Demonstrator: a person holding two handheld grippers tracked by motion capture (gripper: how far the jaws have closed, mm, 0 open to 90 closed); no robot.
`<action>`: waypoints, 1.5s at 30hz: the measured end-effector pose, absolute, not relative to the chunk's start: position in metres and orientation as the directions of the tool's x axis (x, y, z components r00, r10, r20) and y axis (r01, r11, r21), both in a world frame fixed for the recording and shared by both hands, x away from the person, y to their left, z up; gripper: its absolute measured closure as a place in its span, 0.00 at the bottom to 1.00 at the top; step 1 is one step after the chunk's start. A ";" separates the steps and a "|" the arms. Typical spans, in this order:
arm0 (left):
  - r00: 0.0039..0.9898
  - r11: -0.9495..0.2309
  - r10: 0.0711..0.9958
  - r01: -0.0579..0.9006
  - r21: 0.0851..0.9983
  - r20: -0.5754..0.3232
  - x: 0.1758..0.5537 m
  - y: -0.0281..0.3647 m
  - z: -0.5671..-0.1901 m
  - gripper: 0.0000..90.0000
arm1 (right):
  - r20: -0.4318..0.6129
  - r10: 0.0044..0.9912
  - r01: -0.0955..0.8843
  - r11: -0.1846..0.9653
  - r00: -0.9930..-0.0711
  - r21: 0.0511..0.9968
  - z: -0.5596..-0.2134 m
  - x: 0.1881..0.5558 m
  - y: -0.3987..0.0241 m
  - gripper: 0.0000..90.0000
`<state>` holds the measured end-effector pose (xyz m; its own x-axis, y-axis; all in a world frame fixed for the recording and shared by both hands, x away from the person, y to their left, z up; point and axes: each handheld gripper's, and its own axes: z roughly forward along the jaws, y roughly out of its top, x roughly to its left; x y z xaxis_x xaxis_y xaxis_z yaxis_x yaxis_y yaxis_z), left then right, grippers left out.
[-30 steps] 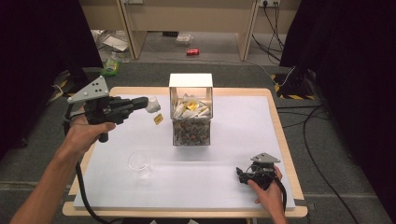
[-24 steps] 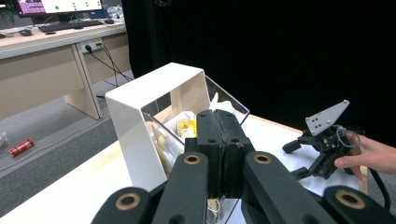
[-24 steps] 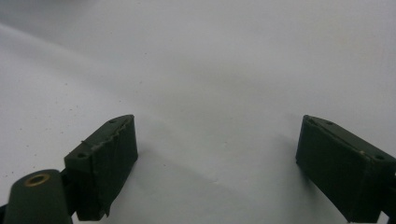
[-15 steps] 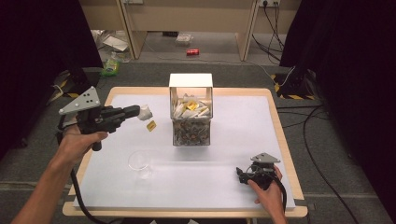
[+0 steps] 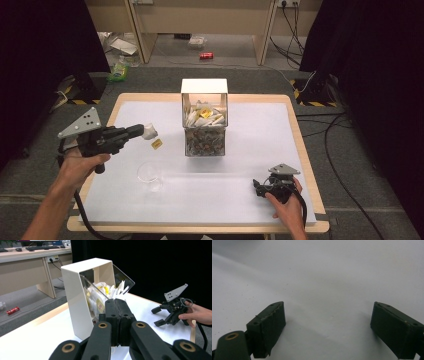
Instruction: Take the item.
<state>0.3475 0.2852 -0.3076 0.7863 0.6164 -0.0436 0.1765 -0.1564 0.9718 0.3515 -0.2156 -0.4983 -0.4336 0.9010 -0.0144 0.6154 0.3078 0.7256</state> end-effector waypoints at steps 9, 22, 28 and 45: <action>0.780 -0.135 0.621 0.197 0.971 -0.072 0.336 0.294 -0.325 0.98 | -0.014 0.901 0.616 0.307 -0.433 0.726 -0.498 0.351 -0.216 0.15; 0.776 -0.145 0.625 0.223 0.964 -0.086 0.316 0.295 -0.355 0.98 | -0.015 0.901 0.615 0.307 -0.433 0.726 -0.498 0.352 -0.216 0.15; 0.771 -0.148 0.630 0.233 0.961 -0.090 0.312 0.295 -0.365 0.98 | -0.015 0.901 0.615 0.308 -0.434 0.726 -0.498 0.351 -0.216 0.15; 0.732 -0.141 0.670 0.290 0.946 -0.125 0.309 0.301 -0.397 0.98 | -0.015 0.901 0.615 0.308 -0.434 0.726 -0.498 0.351 -0.216 0.15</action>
<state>0.3089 0.3008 -0.3973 0.7322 0.6696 -0.1245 0.2903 -0.1413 0.9465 0.3515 -0.2156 -0.4983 -0.4336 0.9010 -0.0147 0.6152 0.3079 0.7258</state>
